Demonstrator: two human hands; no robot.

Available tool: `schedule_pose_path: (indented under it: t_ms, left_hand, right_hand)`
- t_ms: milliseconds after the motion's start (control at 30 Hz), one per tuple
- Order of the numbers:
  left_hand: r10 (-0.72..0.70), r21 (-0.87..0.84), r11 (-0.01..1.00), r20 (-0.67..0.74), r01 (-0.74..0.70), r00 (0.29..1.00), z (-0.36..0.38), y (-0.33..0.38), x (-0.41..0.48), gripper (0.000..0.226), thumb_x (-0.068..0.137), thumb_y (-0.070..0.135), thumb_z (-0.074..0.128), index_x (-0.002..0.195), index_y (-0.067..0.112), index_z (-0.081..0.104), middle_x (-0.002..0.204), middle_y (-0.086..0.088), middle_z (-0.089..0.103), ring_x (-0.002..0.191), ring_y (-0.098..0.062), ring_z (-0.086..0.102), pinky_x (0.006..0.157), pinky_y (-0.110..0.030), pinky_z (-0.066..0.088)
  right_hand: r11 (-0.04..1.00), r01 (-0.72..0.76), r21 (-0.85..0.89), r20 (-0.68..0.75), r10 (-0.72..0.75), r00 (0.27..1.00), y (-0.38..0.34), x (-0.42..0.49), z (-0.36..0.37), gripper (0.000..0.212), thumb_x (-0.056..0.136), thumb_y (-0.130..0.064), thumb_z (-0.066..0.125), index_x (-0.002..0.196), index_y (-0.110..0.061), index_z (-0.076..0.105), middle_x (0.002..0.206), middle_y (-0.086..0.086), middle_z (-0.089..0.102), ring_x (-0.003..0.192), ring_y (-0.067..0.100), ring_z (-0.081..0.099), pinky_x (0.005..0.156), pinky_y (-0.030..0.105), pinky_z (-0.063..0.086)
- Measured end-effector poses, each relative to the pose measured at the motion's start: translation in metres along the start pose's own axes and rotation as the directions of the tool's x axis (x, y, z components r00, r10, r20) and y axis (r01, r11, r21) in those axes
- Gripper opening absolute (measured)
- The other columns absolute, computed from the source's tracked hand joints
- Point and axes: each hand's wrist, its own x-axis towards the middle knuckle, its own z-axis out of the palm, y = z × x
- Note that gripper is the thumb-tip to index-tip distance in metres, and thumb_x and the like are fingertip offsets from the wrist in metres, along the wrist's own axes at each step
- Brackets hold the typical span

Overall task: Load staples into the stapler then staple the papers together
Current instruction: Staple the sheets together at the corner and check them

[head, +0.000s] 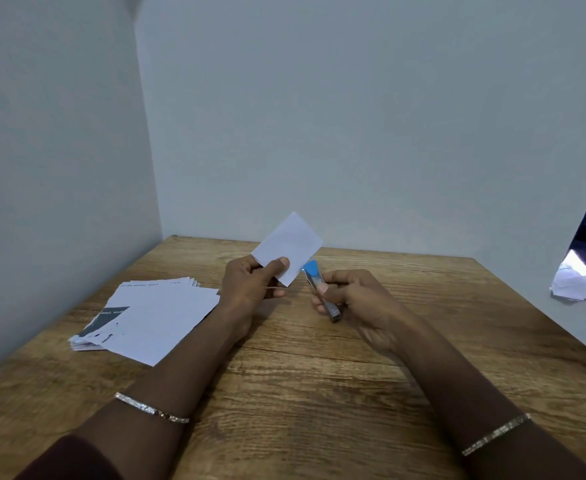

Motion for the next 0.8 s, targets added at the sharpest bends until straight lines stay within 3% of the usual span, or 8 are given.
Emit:
schedule_pose_path:
  t_ms: [100,300,467,800]
  left_hand:
    - [0.019,0.008,1.000,-0.026,-0.019,0.999,-0.0003,0.0001,0.0013,0.012,0.085,0.016,0.077,0.093,0.009,0.076,0.080,0.000,0.076,0.060,-0.011,0.065,0.057,-0.026,0.056]
    - [-0.006,0.024,1.000,0.080,0.004,0.997,0.0006,-0.0019,0.0000,0.012,0.086,0.016,0.077,0.092,0.005,0.076,0.071,0.005,0.075,0.060,-0.010,0.066,0.057,-0.025,0.056]
    - [-0.011,0.016,1.000,0.104,0.009,0.994,0.0012,-0.0024,-0.0006,0.008,0.085,0.015,0.077,0.083,0.008,0.076,0.070,0.004,0.075,0.059,-0.010,0.067,0.056,-0.023,0.056]
    - [-0.037,-0.018,0.999,0.102,0.039,0.994,0.0013,-0.0045,-0.0001,0.014,0.083,0.014,0.079,0.089,0.002,0.077,0.083,-0.008,0.079,0.064,-0.016,0.071,0.059,-0.025,0.059]
  right_hand:
    - [1.000,0.000,0.014,0.008,0.000,1.000,-0.0010,-0.0004,-0.0021,0.015,0.096,0.000,0.060,0.101,-0.004,0.073,0.093,0.016,0.071,0.088,0.022,0.067,0.096,0.042,0.055]
    - [0.999,-0.019,0.042,0.054,0.017,0.998,-0.0005,-0.0009,-0.0009,0.023,0.095,-0.001,0.064,0.118,0.003,0.069,0.097,0.015,0.074,0.091,0.020,0.072,0.093,0.036,0.058]
    - [0.998,-0.020,0.063,0.067,0.016,0.998,0.0003,-0.0024,-0.0006,0.023,0.094,-0.004,0.066,0.117,0.001,0.070,0.095,0.014,0.077,0.096,0.023,0.072,0.097,0.038,0.057]
    - [0.998,-0.005,0.064,0.048,0.002,0.999,0.0040,-0.0023,0.0036,0.020,0.095,-0.003,0.065,0.113,0.001,0.071,0.087,0.010,0.077,0.085,0.019,0.070,0.076,0.024,0.060]
